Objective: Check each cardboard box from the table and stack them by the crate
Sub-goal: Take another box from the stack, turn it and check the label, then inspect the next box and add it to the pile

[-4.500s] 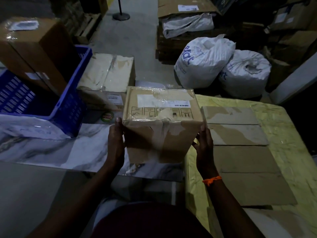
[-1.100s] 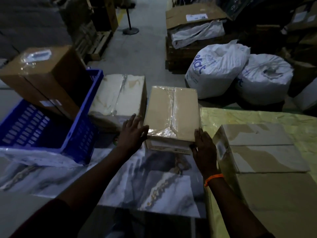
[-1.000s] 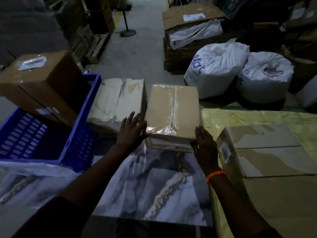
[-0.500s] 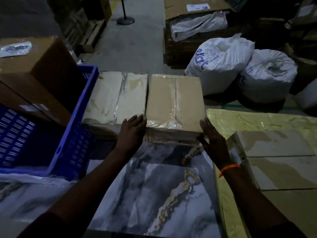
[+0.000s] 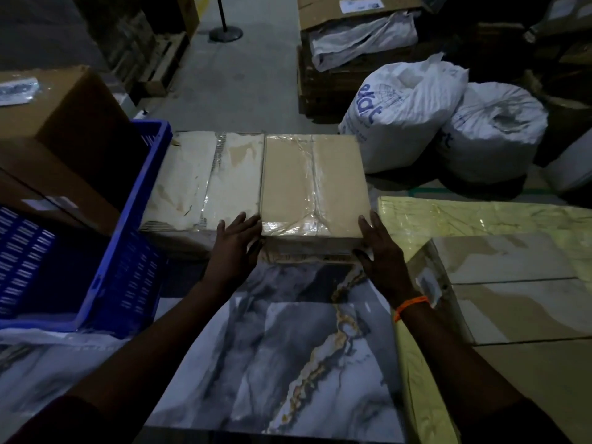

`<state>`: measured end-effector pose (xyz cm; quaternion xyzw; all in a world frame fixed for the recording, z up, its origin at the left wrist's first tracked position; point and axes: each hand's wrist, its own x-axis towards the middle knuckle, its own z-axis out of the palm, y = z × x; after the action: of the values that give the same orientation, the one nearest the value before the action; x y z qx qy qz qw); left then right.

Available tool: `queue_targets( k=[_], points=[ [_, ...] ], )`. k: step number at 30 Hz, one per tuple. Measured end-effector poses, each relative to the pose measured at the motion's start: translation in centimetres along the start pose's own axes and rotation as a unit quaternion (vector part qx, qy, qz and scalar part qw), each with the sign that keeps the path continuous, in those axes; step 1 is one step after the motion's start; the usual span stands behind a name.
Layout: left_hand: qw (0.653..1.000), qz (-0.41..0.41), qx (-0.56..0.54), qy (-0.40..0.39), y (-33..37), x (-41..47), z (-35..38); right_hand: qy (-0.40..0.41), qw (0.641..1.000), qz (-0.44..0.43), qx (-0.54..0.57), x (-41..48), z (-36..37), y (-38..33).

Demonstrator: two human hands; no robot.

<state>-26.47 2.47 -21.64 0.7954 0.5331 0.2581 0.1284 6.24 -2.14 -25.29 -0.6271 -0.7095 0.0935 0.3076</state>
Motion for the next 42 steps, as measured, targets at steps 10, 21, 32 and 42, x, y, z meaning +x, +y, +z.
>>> queue_targets(
  k=[10,21,32,42],
  points=[
    [0.996,0.091,0.001,0.02,8.9,-3.7,2.2,0.039,0.977,0.175,0.117,-7.9,-2.4,-6.1],
    [0.917,0.246,-0.216,-0.229,29.3,-16.0,11.5,0.092,0.919,0.374,-0.089,-32.4,-12.8,-4.6],
    [0.808,0.33,-0.182,-0.453,37.6,-24.3,16.2,0.013,0.75,0.641,-0.166,-53.2,-18.2,-5.8],
    [0.756,0.209,-0.128,-0.607,43.9,-28.9,19.0,0.177,0.658,0.731,-0.025,-58.5,-21.8,-7.9]
  ],
)
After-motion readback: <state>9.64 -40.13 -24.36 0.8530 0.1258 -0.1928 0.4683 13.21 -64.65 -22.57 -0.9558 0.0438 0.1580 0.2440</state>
